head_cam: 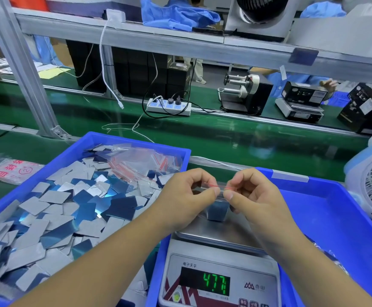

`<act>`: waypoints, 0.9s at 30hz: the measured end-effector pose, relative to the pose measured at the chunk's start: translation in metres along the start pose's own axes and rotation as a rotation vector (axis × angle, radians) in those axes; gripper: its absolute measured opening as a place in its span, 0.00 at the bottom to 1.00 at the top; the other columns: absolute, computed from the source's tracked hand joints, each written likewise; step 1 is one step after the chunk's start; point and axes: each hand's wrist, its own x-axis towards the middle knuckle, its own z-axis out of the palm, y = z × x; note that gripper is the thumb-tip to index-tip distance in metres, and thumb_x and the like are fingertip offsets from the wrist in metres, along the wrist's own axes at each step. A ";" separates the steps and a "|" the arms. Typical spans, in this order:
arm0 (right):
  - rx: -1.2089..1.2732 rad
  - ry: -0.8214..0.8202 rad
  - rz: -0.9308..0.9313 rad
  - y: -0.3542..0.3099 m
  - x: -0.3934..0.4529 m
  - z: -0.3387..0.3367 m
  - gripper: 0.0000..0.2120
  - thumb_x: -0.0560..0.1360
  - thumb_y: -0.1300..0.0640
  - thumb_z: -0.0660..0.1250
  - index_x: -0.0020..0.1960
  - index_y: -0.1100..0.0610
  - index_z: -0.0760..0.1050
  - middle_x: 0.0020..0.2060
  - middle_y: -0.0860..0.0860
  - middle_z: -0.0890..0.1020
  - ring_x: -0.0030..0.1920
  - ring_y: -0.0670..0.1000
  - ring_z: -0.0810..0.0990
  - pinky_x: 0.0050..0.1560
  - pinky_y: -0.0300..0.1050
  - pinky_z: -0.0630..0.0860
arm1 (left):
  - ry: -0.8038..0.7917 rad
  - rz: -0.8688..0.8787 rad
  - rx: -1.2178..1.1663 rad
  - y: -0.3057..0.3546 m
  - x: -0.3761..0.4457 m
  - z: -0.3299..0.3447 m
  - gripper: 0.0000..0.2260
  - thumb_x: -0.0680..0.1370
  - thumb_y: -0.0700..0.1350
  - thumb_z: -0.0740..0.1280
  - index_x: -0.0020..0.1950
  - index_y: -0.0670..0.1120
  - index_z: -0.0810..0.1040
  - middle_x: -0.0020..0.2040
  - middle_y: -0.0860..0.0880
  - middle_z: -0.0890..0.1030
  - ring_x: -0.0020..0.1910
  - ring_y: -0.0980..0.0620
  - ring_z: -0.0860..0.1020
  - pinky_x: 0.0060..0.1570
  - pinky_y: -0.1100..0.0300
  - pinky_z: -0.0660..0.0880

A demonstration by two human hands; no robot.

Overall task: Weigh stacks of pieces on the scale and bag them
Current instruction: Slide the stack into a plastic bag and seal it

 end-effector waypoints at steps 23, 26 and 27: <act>-0.041 -0.001 0.002 -0.005 0.000 -0.008 0.22 0.69 0.71 0.74 0.33 0.46 0.70 0.32 0.51 0.81 0.33 0.48 0.73 0.34 0.38 0.72 | -0.176 -0.041 0.043 0.007 0.003 -0.028 0.03 0.71 0.48 0.72 0.38 0.55 0.83 0.42 0.54 0.82 0.45 0.56 0.78 0.52 0.60 0.74; -0.032 -0.003 0.001 -0.005 0.000 -0.009 0.23 0.71 0.75 0.70 0.33 0.48 0.69 0.32 0.51 0.80 0.31 0.47 0.73 0.34 0.37 0.71 | -0.189 -0.070 0.017 0.008 0.002 -0.033 0.03 0.71 0.47 0.72 0.37 0.54 0.83 0.42 0.55 0.82 0.45 0.56 0.78 0.52 0.62 0.74; -0.022 -0.007 0.001 -0.004 0.000 -0.008 0.22 0.72 0.75 0.69 0.34 0.50 0.68 0.32 0.51 0.80 0.31 0.47 0.73 0.34 0.37 0.71 | -0.190 -0.080 0.008 0.008 0.002 -0.034 0.03 0.71 0.46 0.72 0.37 0.54 0.83 0.42 0.54 0.81 0.44 0.56 0.77 0.51 0.61 0.73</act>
